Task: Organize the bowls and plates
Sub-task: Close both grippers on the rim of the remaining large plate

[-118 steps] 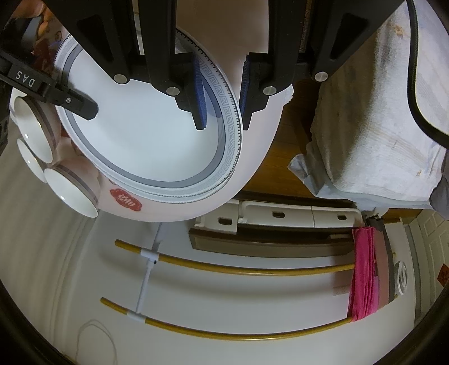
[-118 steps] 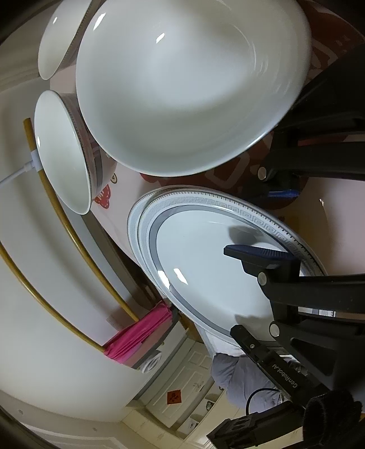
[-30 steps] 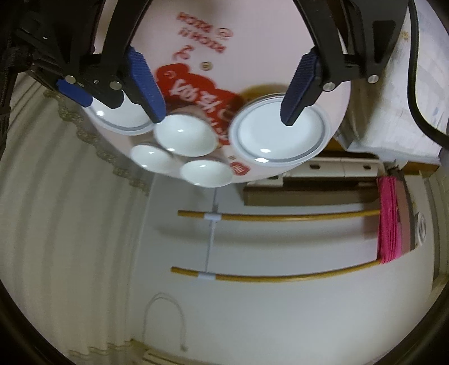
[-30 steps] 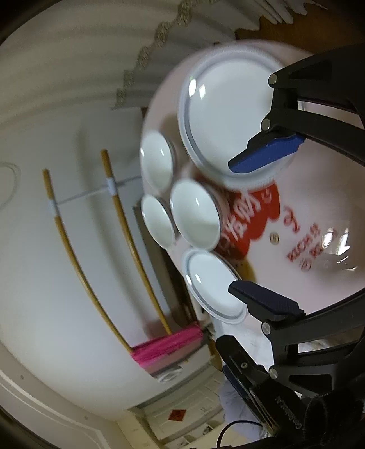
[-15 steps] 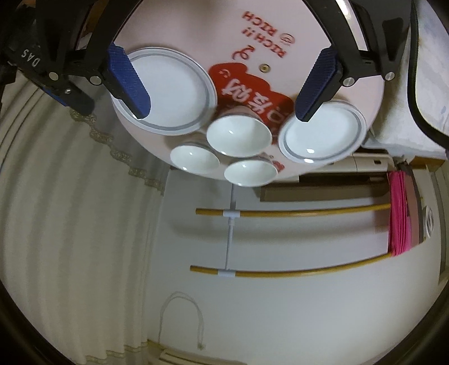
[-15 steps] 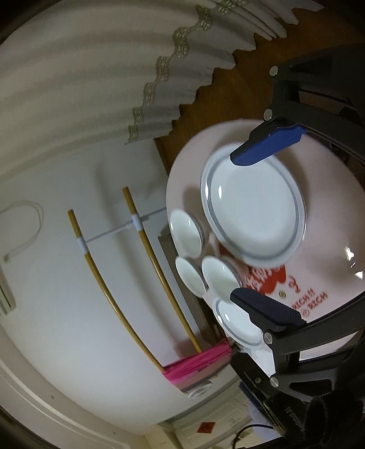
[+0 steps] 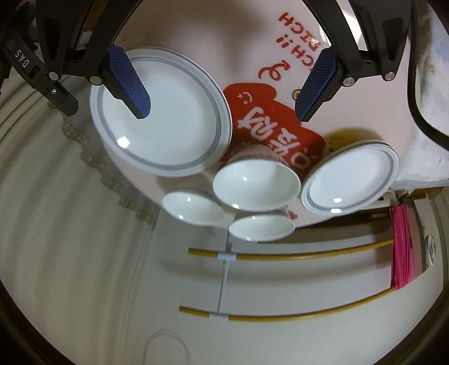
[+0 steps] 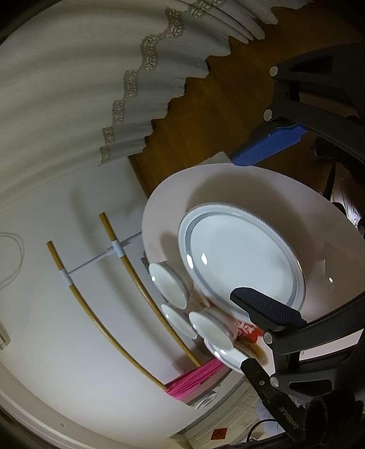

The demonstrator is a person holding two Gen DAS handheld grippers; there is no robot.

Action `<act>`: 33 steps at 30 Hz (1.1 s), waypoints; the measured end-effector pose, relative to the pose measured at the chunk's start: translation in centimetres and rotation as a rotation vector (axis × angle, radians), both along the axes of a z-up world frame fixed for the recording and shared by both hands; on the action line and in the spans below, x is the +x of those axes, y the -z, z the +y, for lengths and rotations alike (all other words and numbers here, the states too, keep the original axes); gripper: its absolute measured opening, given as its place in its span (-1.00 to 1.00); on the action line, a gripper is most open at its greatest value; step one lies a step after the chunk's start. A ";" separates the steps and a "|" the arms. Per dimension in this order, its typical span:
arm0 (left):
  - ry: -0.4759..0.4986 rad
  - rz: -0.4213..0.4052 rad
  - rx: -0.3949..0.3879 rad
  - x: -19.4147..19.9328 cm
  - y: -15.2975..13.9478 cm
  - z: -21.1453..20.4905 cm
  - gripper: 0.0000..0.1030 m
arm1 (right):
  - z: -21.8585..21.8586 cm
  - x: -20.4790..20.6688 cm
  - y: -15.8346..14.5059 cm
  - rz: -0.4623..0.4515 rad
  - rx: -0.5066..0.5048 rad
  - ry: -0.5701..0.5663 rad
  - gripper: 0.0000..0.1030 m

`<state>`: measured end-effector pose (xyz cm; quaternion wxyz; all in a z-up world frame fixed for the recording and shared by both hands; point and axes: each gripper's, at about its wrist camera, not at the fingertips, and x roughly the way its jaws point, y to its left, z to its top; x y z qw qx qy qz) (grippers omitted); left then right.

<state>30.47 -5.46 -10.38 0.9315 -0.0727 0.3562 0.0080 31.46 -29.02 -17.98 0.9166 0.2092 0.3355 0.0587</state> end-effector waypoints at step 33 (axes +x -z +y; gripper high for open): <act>0.045 0.163 -0.103 8.5 7.4 0.2 -0.54 | -0.4 6.2 5.5 0.078 0.130 -0.145 -0.71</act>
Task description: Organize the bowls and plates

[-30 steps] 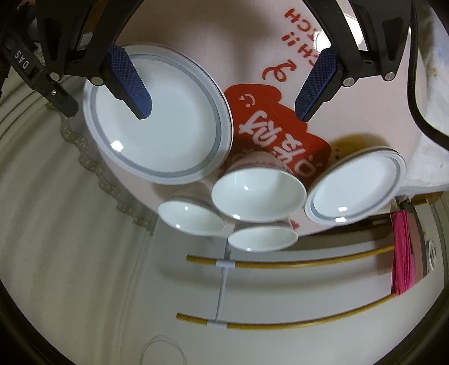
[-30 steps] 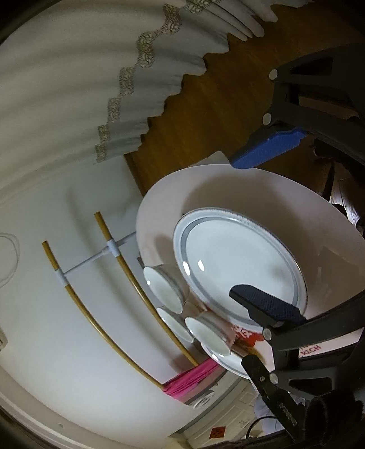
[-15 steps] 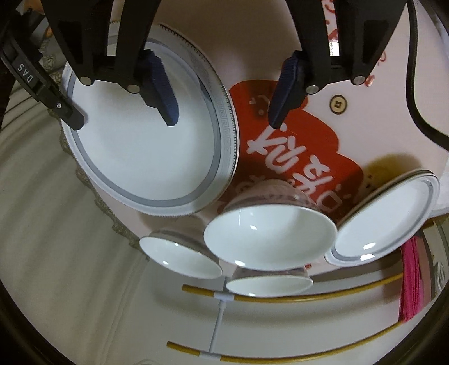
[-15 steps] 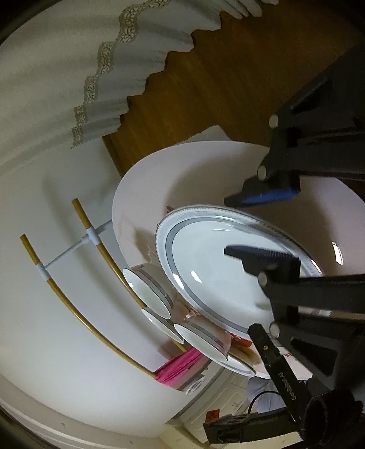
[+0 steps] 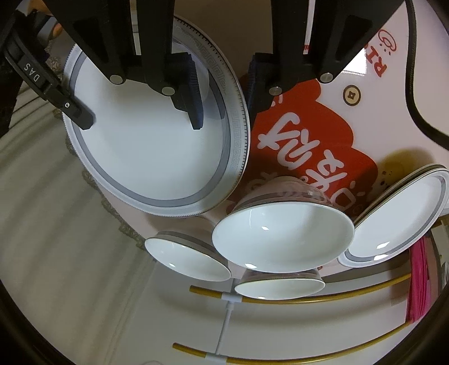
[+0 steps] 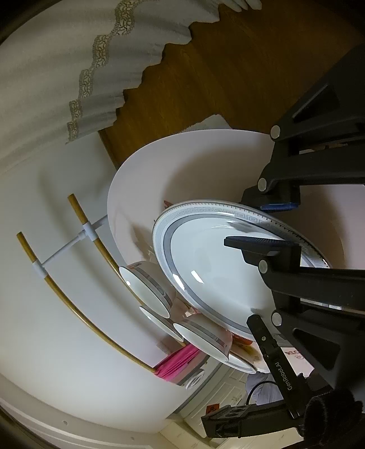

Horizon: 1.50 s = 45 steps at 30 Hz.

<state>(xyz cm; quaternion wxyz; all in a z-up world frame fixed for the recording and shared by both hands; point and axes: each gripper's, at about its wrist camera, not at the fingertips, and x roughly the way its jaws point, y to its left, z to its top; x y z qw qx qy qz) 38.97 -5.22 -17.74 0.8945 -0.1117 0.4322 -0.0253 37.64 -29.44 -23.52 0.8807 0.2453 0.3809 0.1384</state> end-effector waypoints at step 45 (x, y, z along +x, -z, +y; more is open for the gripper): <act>-0.026 -0.274 -0.057 -14.4 -9.4 11.1 -0.69 | 8.9 -6.2 -8.3 -0.163 -0.073 -0.064 -0.68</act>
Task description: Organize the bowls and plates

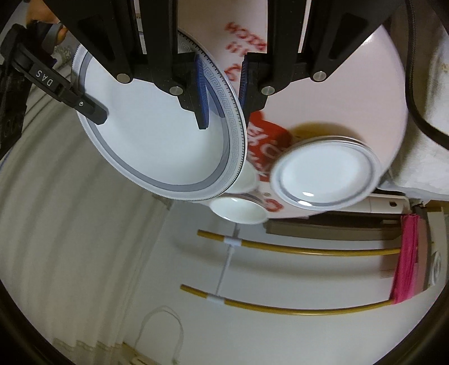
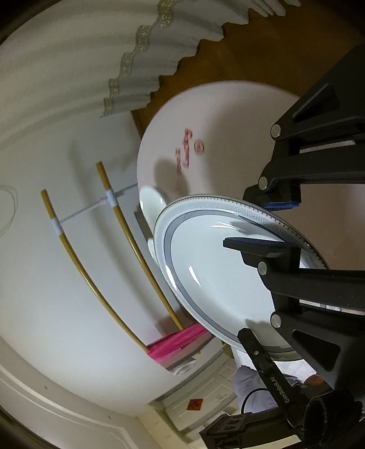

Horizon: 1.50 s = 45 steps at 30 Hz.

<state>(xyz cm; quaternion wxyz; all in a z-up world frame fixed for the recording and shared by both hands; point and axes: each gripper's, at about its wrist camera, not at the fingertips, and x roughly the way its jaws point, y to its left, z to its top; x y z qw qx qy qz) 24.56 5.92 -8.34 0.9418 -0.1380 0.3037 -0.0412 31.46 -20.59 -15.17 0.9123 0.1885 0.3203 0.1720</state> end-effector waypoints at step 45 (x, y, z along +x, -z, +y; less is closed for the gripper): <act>-0.190 0.078 0.028 10.6 3.3 19.8 -0.68 | 23.6 10.9 4.6 0.151 -0.083 -0.202 -0.63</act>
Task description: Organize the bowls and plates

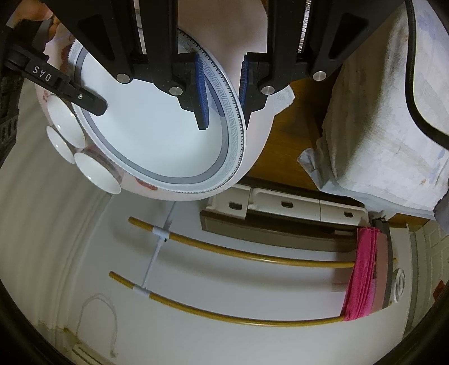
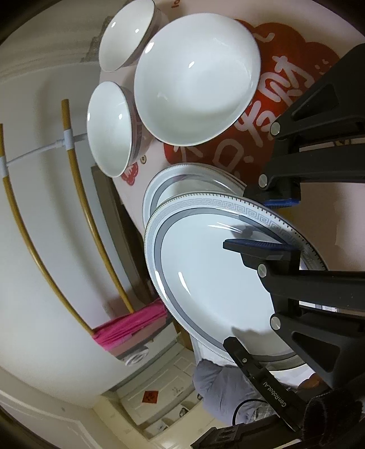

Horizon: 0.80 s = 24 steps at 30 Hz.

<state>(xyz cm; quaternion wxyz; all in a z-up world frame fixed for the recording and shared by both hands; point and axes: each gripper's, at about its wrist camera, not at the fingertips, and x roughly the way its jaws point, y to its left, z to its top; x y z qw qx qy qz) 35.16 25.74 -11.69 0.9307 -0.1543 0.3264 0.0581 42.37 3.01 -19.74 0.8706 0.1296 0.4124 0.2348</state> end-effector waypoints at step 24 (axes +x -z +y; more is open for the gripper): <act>0.049 0.046 -0.027 6.9 2.4 2.3 -0.65 | 0.7 1.4 -1.1 0.003 -0.142 0.106 -0.58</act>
